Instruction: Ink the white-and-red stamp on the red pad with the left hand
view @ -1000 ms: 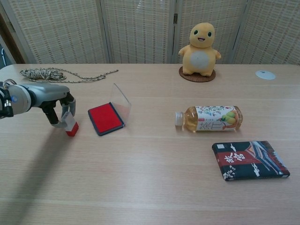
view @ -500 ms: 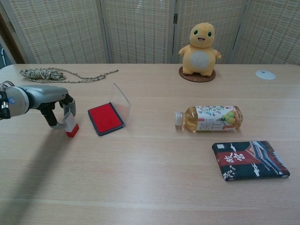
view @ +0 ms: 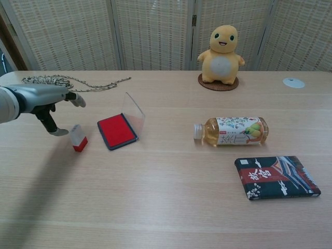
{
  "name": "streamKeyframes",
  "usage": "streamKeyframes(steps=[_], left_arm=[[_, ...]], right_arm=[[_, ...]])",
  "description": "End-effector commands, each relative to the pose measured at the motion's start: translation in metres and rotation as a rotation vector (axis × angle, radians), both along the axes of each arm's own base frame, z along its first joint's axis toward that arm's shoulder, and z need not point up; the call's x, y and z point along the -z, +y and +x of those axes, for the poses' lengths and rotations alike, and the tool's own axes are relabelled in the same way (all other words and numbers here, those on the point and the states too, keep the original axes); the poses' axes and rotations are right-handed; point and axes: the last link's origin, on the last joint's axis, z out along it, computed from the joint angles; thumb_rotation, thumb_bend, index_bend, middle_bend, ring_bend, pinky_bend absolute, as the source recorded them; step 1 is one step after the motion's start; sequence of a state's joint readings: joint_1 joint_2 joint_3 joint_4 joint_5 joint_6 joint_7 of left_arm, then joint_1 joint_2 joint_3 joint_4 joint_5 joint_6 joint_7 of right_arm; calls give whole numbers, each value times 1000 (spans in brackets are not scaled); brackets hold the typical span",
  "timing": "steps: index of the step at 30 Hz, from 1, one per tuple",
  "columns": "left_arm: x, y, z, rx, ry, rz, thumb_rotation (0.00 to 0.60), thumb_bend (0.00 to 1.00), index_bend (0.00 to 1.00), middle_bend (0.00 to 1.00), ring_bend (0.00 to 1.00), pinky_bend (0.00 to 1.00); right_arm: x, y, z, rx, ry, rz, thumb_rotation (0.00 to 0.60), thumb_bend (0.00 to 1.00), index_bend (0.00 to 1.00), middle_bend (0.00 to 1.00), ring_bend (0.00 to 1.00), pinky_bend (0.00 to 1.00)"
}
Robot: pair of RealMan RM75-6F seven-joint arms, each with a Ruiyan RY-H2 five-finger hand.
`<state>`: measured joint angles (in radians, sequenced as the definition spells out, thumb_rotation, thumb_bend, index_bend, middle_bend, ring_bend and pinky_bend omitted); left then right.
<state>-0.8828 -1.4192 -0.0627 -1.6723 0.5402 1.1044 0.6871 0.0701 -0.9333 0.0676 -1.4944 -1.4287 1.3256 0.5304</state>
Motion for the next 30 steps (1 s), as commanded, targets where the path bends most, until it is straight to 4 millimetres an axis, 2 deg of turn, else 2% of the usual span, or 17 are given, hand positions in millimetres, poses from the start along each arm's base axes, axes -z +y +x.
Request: streamKeyframes(steps=[1,5,10,16,19,24,30], left_arm=[[-36,-25,5,53,9,111,600,307,116,108,61,253],[-63,-55,-14,75,-35,205,600,307,61,43,4,226],[-99,-101,-59,78,-126,346,600,307,26,5,0,177],[-127,-148,-104,86,-163,429,600,307,23,0,0,110],[-137,-159,-119,68,-176,458,600,307,23,0,0,101],[-145,-164,-135,44,-180,462,600,307,23,0,0,70],[-148,-165,-138,24,-184,479,600,307,23,0,0,48]], right_arm=[[1,1,1,-3,7,0,600,309,0,0,0,0],[1,2,3,-7,29,-12,600,308,0,0,0,0],[7,4,7,-2,87,-34,600,309,0,0,0,0],[20,7,16,18,169,-64,600,309,0,0,0,0],[28,9,19,34,198,-69,600,309,0,0,0,0],[34,8,24,29,247,-77,600,309,0,0,0,0],[34,13,28,21,249,-98,600,309,0,0,0,0]])
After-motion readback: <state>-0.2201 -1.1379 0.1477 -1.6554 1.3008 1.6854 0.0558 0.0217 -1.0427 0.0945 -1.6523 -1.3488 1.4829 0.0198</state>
